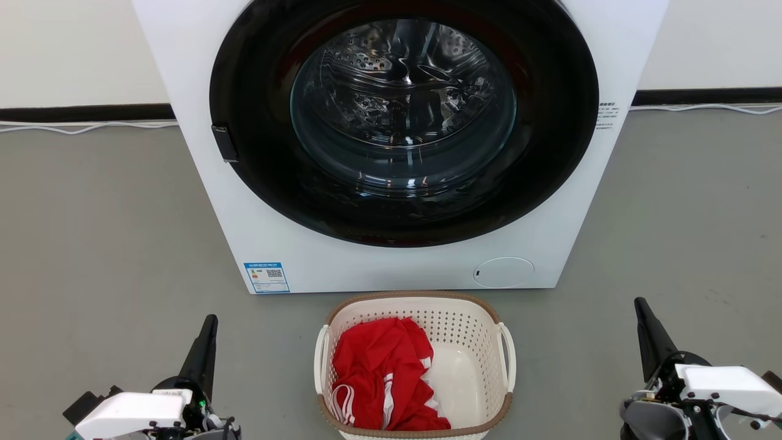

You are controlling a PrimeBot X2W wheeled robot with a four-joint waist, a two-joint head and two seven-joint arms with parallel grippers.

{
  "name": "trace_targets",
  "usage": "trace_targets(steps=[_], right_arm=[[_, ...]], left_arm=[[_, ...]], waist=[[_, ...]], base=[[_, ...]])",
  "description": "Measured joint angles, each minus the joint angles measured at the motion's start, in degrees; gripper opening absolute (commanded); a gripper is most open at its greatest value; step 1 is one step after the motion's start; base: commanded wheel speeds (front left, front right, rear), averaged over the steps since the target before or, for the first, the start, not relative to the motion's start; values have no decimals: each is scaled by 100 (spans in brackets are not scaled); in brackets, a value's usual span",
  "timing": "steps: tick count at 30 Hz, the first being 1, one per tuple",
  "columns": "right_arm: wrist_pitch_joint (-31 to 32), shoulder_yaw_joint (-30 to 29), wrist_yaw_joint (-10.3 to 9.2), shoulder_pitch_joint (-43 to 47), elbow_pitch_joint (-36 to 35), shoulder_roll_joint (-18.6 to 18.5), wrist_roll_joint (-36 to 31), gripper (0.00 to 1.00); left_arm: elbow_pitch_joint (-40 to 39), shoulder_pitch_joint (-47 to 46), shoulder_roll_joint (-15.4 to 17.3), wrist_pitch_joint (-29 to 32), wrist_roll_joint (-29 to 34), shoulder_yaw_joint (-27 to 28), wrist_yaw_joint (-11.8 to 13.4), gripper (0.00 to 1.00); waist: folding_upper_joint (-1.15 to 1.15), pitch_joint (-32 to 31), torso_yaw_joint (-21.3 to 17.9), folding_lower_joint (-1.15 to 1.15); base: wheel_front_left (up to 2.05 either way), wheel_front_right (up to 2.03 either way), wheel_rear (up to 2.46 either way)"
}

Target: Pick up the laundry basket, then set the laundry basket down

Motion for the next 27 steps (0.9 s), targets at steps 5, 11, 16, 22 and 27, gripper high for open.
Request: trace_targets(steps=[5,11,16,22,27], right_arm=[[46,-12,0,0,-8,0,222,0],[46,-13,0,0,-8,0,222,0],[46,-13,0,0,-9,0,222,0],[46,-13,0,0,-9,0,222,0],[46,-13,0,0,-9,0,222,0]], left_arm=[[-5,-2,0,70,-190,23,0,0],[-7,-2,0,70,-194,25,0,0],[-7,-2,0,70,-194,25,0,0],[-7,-2,0,70,-196,25,0,0],[-8,-2,0,70,-196,25,0,0]], waist=[[0,0,-1,0],[0,0,-1,0],[0,0,-1,0],[0,1,-1,0],[0,1,-1,0]], base=[[0,0,0],[0,0,0],[0,0,0],[0,0,0],[0,0,0]])
